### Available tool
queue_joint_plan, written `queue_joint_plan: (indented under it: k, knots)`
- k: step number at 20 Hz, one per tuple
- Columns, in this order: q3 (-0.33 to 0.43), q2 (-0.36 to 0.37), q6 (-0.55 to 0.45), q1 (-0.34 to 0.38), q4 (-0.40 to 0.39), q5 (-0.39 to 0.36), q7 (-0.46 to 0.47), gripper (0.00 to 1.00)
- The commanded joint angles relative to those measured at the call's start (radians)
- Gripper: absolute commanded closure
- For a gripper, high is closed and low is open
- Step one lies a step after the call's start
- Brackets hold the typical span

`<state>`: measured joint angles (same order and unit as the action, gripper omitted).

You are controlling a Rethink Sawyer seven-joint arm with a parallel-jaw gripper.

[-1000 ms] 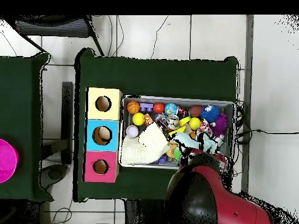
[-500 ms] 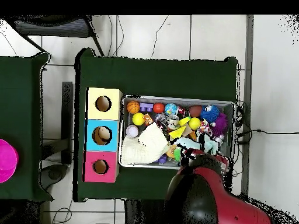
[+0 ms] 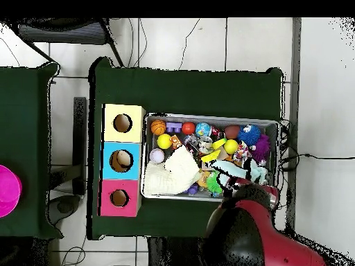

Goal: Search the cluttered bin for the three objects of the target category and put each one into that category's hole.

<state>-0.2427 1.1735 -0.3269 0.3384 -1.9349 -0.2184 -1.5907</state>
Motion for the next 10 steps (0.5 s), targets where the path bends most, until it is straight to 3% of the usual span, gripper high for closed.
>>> queue_joint_plan:
  k: [1, 10]
  knots:
    - [0.045, -0.130, 0.131, 0.063, 0.040, -0.056, -0.118, 1.00]
    - [0.138, -0.224, 0.107, 0.154, 0.080, -0.025, -0.059, 1.00]
